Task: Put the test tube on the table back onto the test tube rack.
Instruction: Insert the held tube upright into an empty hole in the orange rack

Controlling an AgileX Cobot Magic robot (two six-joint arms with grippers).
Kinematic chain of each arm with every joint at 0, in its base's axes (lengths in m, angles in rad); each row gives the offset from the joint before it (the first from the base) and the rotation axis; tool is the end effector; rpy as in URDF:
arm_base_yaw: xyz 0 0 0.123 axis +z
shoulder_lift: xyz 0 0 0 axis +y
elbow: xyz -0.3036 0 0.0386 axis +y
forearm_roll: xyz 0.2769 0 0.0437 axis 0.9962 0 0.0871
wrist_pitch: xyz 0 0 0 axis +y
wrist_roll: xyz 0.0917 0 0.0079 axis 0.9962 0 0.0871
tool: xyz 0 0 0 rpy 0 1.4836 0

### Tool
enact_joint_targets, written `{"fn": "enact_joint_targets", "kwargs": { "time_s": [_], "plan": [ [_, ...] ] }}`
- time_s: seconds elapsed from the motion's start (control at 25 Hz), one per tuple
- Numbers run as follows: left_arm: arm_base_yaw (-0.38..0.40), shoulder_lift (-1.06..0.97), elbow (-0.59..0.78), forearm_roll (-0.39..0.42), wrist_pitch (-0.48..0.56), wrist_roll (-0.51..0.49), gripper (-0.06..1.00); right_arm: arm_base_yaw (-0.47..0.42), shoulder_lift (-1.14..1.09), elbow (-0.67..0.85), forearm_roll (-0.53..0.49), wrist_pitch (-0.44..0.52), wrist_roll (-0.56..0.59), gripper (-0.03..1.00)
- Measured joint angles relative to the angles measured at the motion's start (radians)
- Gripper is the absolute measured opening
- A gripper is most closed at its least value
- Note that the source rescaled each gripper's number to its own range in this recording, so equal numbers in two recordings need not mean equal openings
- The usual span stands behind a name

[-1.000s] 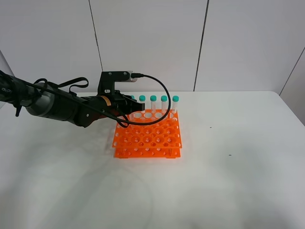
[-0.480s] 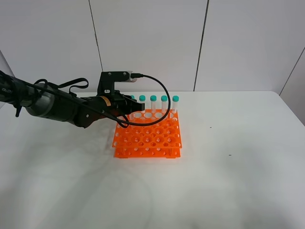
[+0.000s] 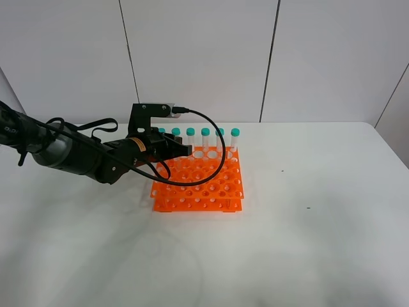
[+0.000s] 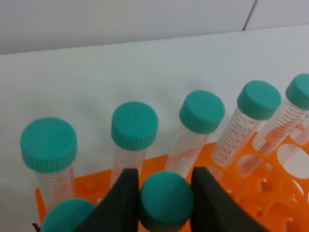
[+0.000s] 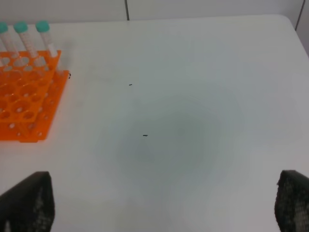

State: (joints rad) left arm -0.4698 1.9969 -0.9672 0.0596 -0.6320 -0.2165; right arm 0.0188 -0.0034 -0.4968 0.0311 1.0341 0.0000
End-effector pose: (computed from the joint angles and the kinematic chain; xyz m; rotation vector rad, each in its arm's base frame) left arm 0.3804 -0.1968 0.1404 0.3108 1.8837 -0.4683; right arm 0.0012 0.0025 0.2919 -0.0199 2.0174 0.0490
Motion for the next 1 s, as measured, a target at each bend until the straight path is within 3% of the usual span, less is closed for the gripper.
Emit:
{"fn": "enact_joint_targets", "kwargs": {
  "time_s": [0.68,0.88,1.0],
  "plan": [
    [0.000,0.000,0.000,0.002,0.000,0.001,0.00,0.000,0.000,0.000,0.000,0.000,0.000,1.00],
    [0.000,0.000,0.001,0.002,0.000,0.001,0.25,0.000,0.000,0.000,0.000,0.000,0.000,1.00],
    [0.000,0.000,0.001,0.003,0.000,0.000,0.30,0.000,0.000,0.000,0.000,0.000,0.000,1.00]
  ]
}}
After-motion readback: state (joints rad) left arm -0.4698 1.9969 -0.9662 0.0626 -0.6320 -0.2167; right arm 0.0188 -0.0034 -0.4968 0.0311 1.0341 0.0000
